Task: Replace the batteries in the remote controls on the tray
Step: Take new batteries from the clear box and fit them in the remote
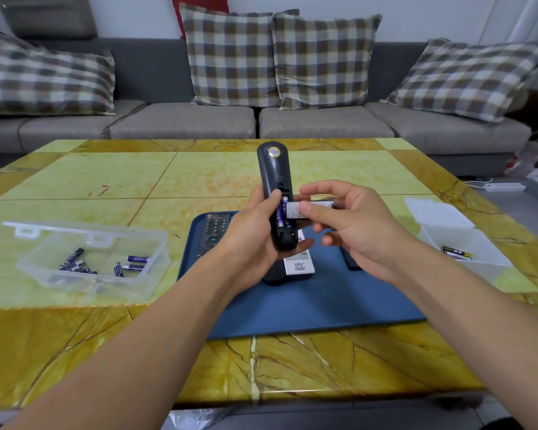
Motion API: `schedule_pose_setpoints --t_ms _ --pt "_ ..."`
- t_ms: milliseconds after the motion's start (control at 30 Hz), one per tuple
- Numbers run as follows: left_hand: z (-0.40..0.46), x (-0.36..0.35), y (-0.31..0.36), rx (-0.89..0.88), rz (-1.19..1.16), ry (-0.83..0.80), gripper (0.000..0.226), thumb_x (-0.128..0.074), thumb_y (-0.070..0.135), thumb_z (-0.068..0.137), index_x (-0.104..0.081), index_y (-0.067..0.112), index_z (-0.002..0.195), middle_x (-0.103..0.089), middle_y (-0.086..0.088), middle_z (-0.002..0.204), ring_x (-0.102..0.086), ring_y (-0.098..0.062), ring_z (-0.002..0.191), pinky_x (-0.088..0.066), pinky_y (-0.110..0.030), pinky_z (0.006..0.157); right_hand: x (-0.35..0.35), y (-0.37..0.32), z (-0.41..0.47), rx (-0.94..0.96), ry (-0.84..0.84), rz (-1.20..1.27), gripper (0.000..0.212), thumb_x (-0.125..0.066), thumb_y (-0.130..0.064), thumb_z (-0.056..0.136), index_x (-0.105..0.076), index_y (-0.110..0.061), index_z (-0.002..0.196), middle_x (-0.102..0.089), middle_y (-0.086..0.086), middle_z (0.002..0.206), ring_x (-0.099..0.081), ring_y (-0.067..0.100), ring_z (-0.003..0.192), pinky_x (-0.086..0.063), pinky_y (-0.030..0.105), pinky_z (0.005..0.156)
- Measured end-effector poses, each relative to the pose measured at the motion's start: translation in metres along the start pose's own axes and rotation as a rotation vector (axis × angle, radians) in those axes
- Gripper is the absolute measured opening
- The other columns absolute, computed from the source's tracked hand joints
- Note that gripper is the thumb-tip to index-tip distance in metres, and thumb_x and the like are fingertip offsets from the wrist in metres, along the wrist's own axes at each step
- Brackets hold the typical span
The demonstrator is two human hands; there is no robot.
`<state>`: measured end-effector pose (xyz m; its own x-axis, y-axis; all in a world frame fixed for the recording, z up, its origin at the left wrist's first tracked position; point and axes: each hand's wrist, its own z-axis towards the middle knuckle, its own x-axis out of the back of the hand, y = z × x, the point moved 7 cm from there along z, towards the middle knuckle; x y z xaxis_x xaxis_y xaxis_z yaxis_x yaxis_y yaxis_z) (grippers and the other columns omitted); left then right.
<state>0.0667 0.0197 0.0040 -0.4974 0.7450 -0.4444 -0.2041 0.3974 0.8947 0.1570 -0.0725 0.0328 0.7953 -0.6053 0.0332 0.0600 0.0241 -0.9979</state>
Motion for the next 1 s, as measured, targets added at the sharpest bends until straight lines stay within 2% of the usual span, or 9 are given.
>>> schedule_pose_setpoints --t_ms 100,200,367,500,600,733,800,867,1000 --pt "-0.002 -0.001 0.003 -0.038 0.096 -0.025 0.025 -0.037 0.03 0.109 -0.051 0.031 0.13 -0.071 0.001 0.107 -0.069 -0.016 0.084 -0.055 -0.038 0.067 0.003 -0.002 0.002 0.03 0.035 0.015 0.026 -0.08 -0.002 0.076 -0.068 -0.002 0.099 -0.069 0.012 0.077 -0.049 0.011 0.051 -0.04 0.019 0.047" --pt "-0.003 -0.002 0.005 -0.07 0.166 -0.024 0.022 -0.041 0.029 0.108 -0.056 0.033 0.124 -0.065 0.001 0.094 -0.062 -0.016 0.078 -0.05 -0.035 0.065 0.003 -0.005 0.006 0.075 -0.018 0.048 0.014 -0.072 0.001 0.083 -0.07 -0.002 0.097 -0.066 0.006 0.07 -0.052 0.009 0.053 -0.046 0.017 0.053" --pt "-0.002 -0.004 0.002 -0.056 0.131 -0.016 0.025 -0.034 0.037 0.109 -0.052 0.026 0.123 -0.063 -0.003 0.106 -0.058 -0.017 0.082 -0.048 -0.035 0.067 0.002 0.001 0.004 0.025 -0.008 0.112 0.013 -0.066 -0.003 0.091 -0.07 0.005 0.1 -0.068 0.017 0.086 -0.063 0.016 0.064 -0.057 0.02 0.064" --pt "0.001 0.001 0.0 -0.02 0.095 0.022 0.049 -0.026 0.048 0.107 -0.051 0.016 0.135 -0.068 -0.008 0.111 -0.065 -0.018 0.081 -0.048 -0.036 0.073 -0.001 0.005 0.002 0.005 -0.019 0.071 0.012 -0.066 -0.004 0.091 -0.069 0.005 0.099 -0.067 0.015 0.081 -0.061 0.015 0.059 -0.057 0.021 0.06" --pt "0.003 0.002 -0.001 0.004 0.049 0.06 0.062 -0.025 0.056 0.105 -0.06 0.007 0.116 -0.068 -0.013 0.105 -0.063 -0.025 0.089 -0.048 -0.041 0.08 0.001 0.01 0.001 -0.079 -0.027 0.125 0.011 -0.068 -0.009 0.09 -0.067 0.001 0.091 -0.067 0.012 0.074 -0.06 0.012 0.054 -0.055 0.019 0.055" --pt "0.0 0.001 0.001 0.003 -0.019 0.085 0.06 -0.024 0.057 0.104 -0.06 0.009 0.1 -0.064 -0.01 0.087 -0.064 -0.026 0.081 -0.05 -0.046 0.089 -0.002 0.022 -0.004 -0.21 -0.117 -0.107 0.036 -0.067 -0.031 0.092 -0.069 0.005 0.097 -0.067 0.008 0.07 -0.059 0.012 0.054 -0.048 0.019 0.046" --pt "0.001 0.0 -0.001 0.023 0.016 0.081 0.066 -0.021 0.062 0.103 -0.061 0.01 0.109 -0.068 -0.019 0.106 -0.065 -0.033 0.099 -0.048 -0.05 0.1 -0.004 0.025 -0.005 -0.252 -0.134 -0.047 0.034 -0.065 -0.034 0.093 -0.069 0.0 0.097 -0.063 0.005 0.067 -0.055 0.01 0.052 -0.044 0.018 0.043" --pt "0.002 -0.001 -0.004 0.04 0.028 0.069 0.073 -0.019 0.063 0.102 -0.057 0.006 0.125 -0.061 -0.028 0.126 -0.058 -0.037 0.102 -0.044 -0.05 0.103 -0.007 0.025 -0.005 -0.267 -0.114 0.1 0.028 -0.064 -0.033 0.094 -0.069 -0.005 0.094 -0.063 0.003 0.065 -0.053 0.009 0.051 -0.043 0.017 0.042" --pt "0.002 -0.005 -0.008 0.061 0.026 0.041 0.075 -0.022 0.06 0.104 -0.048 0.0 0.14 -0.058 -0.026 0.123 -0.046 -0.031 0.099 -0.044 -0.047 0.099 -0.006 0.024 -0.005 -0.227 0.003 0.089 0.026 -0.066 -0.033 0.093 -0.071 -0.009 0.087 -0.067 0.003 0.066 -0.057 0.01 0.052 -0.041 0.017 0.041"
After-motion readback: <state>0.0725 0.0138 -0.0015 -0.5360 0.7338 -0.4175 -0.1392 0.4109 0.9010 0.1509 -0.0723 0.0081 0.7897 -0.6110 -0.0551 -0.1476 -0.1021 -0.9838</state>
